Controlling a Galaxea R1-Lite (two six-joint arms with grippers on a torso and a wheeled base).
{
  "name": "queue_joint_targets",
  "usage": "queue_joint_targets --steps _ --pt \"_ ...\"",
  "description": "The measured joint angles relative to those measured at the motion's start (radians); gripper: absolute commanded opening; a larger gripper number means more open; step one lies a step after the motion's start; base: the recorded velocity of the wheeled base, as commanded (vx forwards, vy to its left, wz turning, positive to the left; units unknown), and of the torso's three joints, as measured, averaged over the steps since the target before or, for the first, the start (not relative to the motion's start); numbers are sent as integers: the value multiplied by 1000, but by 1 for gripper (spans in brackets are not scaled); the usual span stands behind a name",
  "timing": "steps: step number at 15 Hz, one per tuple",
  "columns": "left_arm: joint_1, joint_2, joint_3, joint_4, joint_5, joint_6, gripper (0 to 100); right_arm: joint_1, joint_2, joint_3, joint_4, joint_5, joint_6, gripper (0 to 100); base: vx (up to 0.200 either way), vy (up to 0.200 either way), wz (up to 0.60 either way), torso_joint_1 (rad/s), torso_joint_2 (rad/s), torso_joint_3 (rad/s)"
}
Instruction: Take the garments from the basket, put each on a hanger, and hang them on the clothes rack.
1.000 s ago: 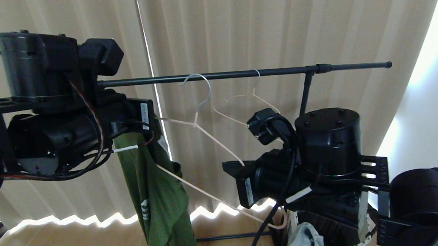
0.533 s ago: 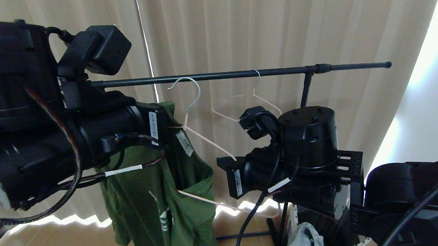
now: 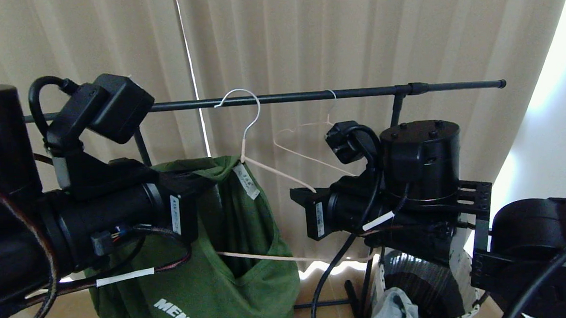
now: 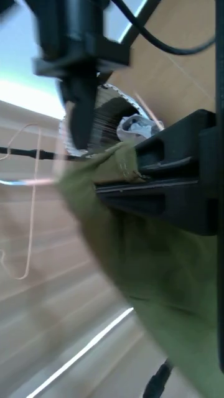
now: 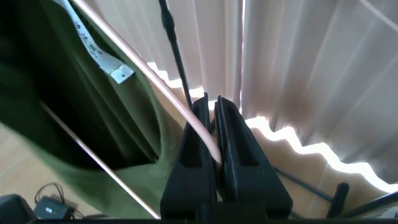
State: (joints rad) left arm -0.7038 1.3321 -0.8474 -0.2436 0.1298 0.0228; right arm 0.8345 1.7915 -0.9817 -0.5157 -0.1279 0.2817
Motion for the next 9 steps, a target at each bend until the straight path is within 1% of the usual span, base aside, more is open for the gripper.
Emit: queue_joint_targets --steps 3,5,6,9 --pt "0 -3 23 -1 0 14 0 0 -25 -9 -1 -6 0 0 0 0 0 0 0 0" --pt "0 -4 47 -20 0 20 0 0 -42 -10 0 -7 -1 0 0 0 0 0 0 0" --pt "0 -5 55 -35 0 20 100 -1 -49 -10 -1 -7 -1 0 0 0 0 0 0 0" --pt "-3 -8 73 -74 -1 30 100 -6 -64 -9 -1 -13 -1 0 0 0 0 0 0 0"
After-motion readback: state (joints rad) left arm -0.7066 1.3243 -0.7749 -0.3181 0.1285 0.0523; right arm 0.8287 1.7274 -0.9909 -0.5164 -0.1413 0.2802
